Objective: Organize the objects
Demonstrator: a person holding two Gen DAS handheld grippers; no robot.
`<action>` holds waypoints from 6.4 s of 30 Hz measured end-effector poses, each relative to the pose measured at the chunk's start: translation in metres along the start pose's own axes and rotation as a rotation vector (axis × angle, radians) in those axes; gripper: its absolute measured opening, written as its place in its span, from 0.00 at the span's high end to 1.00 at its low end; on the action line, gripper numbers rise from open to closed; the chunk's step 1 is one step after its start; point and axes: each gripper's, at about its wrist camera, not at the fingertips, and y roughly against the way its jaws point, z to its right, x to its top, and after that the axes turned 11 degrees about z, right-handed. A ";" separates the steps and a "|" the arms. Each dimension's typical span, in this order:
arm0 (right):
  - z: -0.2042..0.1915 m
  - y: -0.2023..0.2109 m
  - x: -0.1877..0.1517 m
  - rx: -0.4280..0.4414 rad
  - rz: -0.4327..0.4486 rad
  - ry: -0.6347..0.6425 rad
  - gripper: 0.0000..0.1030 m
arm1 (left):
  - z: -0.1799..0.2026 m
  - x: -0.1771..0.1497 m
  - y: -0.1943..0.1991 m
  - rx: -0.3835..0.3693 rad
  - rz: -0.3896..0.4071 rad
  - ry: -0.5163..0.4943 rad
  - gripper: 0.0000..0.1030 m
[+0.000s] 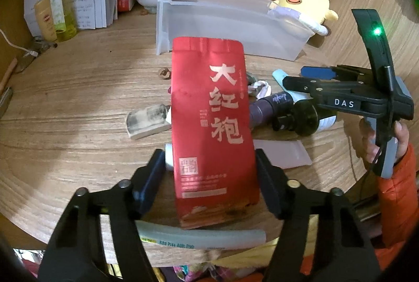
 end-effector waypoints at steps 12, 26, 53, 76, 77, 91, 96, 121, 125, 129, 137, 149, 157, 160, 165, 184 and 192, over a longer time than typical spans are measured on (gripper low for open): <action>0.007 -0.008 -0.002 -0.015 -0.016 -0.047 0.66 | -0.005 0.016 0.002 0.028 0.058 0.010 0.44; 0.016 -0.003 -0.008 0.008 -0.040 -0.105 0.66 | -0.006 0.072 0.006 0.015 0.163 -0.010 0.44; 0.033 0.041 0.032 -0.049 0.209 -0.133 0.79 | 0.012 0.158 -0.025 0.037 0.237 -0.083 0.44; 0.068 -0.002 0.105 -0.046 0.251 -0.206 0.79 | 0.004 0.183 -0.095 0.072 0.119 -0.094 0.44; 0.069 -0.007 0.106 -0.047 0.239 -0.204 0.79 | 0.002 0.183 -0.099 0.076 0.112 -0.095 0.44; 0.068 -0.052 0.101 -0.065 0.124 -0.165 0.79 | 0.000 0.178 -0.126 0.089 0.047 -0.134 0.44; 0.061 -0.059 0.100 -0.085 0.106 -0.128 0.79 | 0.008 0.173 -0.131 0.100 0.042 -0.172 0.44; 0.051 -0.035 0.102 -0.079 0.133 -0.128 0.57 | 0.022 0.178 -0.099 0.101 0.098 -0.192 0.26; 0.046 -0.019 0.102 -0.103 0.165 -0.114 0.46 | 0.021 0.177 -0.086 0.090 0.110 -0.174 0.19; 0.041 -0.003 0.098 -0.117 0.194 -0.102 0.36 | 0.016 0.175 -0.071 0.089 0.131 -0.154 0.13; 0.029 0.029 0.083 -0.116 0.226 -0.096 0.31 | 0.006 0.160 -0.034 0.107 0.166 -0.137 0.07; 0.007 0.071 0.040 -0.054 0.254 -0.114 0.29 | -0.010 0.104 0.016 0.109 0.161 -0.110 0.07; -0.019 0.090 0.009 -0.019 0.255 -0.093 0.23 | -0.022 0.047 0.043 0.133 0.127 -0.125 0.07; -0.030 0.091 -0.004 -0.006 0.242 -0.100 0.23 | -0.027 0.030 0.051 0.120 0.114 -0.107 0.07; -0.043 0.086 -0.024 0.002 0.200 -0.098 0.23 | -0.028 0.003 0.059 0.109 0.085 -0.123 0.07; -0.043 0.048 -0.039 -0.015 0.079 -0.125 0.23 | -0.004 -0.021 0.009 0.017 -0.025 -0.351 0.06; -0.033 0.042 -0.037 0.004 0.075 -0.174 0.23 | 0.002 -0.008 -0.007 -0.045 -0.037 -0.348 0.06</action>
